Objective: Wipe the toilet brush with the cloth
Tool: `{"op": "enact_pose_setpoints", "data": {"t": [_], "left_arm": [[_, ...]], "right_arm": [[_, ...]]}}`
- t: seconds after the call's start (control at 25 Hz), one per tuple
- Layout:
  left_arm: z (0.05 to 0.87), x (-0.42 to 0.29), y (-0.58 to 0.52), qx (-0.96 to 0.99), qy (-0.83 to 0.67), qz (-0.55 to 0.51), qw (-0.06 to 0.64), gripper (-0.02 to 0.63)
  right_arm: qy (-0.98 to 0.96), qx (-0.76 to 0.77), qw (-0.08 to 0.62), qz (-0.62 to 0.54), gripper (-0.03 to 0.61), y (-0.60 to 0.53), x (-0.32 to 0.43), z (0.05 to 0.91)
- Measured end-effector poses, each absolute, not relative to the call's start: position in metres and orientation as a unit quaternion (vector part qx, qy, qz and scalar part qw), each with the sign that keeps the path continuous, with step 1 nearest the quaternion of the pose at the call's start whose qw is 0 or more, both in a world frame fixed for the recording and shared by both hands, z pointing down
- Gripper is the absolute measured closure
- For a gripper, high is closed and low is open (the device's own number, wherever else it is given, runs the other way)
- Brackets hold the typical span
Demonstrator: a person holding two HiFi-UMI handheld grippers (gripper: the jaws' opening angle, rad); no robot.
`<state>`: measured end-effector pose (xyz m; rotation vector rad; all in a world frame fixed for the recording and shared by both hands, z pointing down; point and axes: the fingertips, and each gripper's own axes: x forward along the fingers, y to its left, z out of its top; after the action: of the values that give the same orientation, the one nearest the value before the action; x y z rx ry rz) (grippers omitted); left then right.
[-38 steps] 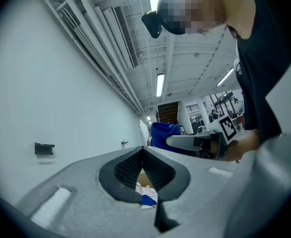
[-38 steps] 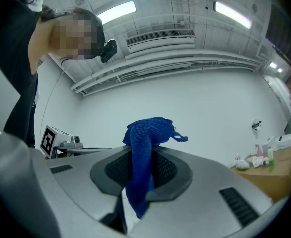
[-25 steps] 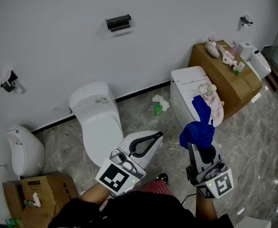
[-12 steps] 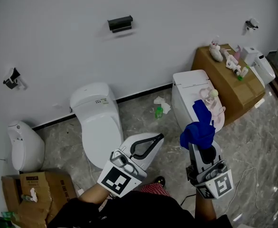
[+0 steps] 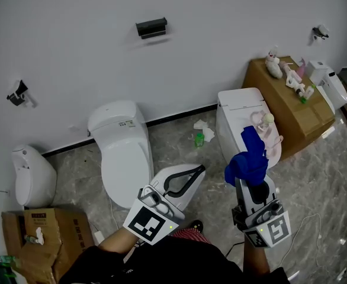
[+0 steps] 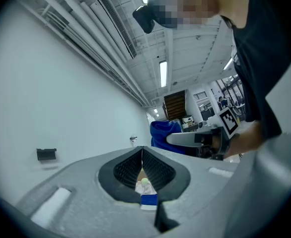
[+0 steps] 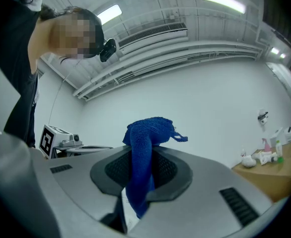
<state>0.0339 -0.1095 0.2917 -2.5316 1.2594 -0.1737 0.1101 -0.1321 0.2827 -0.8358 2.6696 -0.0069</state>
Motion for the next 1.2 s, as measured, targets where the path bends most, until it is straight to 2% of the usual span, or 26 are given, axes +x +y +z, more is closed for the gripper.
{"op": "enact_pose_setpoints", "data": {"t": [0.16, 0.48, 1.04, 1.2], "left_arm": [[0.294, 0.043, -0.116, -0.883, 0.441, -0.062, 0.152, 0.618], [0.296, 0.046, -0.118, -0.884, 0.442, -0.050, 0.145, 0.618], [0.301, 0.023, -0.133, -0.899, 0.407, -0.058, 0.151, 0.618], [0.306, 0.009, -0.144, -0.900, 0.419, -0.040, 0.115, 0.618]], "right_arm": [[0.944, -0.296, 0.143, 0.009, 0.499, -0.140, 0.119, 0.297], [0.945, -0.287, 0.155, 0.002, 0.499, -0.143, 0.116, 0.293], [0.939, -0.320, 0.128, -0.001, 0.497, -0.152, 0.099, 0.308], [0.939, -0.324, 0.118, -0.007, 0.497, -0.159, 0.090, 0.314]]}}
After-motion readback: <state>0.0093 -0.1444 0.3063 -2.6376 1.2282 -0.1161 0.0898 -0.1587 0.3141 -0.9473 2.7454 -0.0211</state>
